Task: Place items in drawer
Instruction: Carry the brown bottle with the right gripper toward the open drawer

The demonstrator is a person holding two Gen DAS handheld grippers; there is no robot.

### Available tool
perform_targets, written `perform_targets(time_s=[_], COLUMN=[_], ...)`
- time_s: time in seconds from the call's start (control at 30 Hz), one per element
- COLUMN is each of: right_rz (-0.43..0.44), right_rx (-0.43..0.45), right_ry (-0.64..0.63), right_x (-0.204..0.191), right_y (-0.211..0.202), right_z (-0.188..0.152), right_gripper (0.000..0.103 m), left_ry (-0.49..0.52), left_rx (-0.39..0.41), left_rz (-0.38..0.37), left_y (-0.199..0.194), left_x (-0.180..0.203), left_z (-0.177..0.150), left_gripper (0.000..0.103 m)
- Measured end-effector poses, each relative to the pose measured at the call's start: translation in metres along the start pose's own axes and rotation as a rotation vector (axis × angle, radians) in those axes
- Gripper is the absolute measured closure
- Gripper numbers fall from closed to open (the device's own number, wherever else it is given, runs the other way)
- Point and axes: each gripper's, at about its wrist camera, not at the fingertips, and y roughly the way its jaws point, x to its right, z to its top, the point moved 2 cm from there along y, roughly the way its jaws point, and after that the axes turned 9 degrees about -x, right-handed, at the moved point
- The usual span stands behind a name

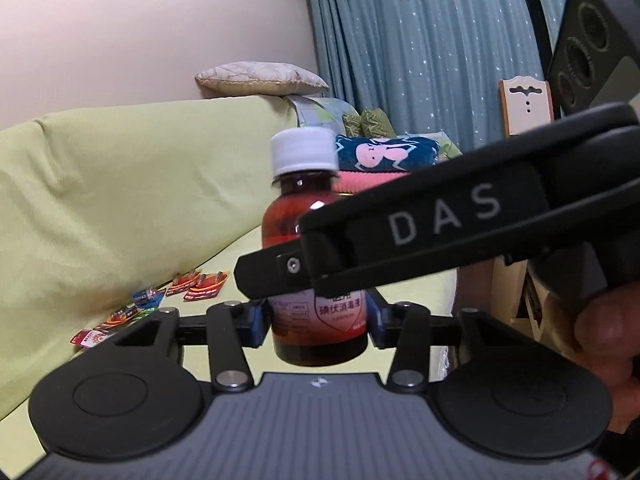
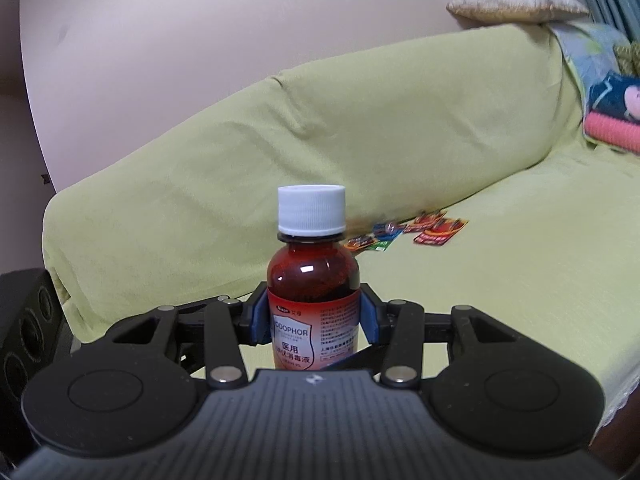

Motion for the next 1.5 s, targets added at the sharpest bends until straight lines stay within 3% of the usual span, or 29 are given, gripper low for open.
perform_targets(time_s=[0.53,0.8,1.23,1.5], right_rz=[-0.070,-0.122,-0.286,-0.337], right_rx=[0.062,0.072,0.101,0.115], right_ry=[-0.012,0.004,0.103,0.132], right_x=[-0.012,-0.002,0.026,0.042], right_y=[-0.046,-0.075,-0.105,-0.122], right_z=[-0.023,-0.035,-0.055,-0.063], right_gripper=[0.062,0.062,0.062,0.062], left_ry=[0.027,0.073,0.124,0.152], left_rx=[-0.002,0.006,-0.008,-0.007], left_rz=[-0.058,-0.177,-0.361,-0.414], left_y=[-0.019,-0.025,-0.002,0.003], left_x=[0.034,0.053,0.090,0.114], left_z=[0.008,0.006,0.009,0.006], left_gripper=[0.053,0.054,0.054,0.054])
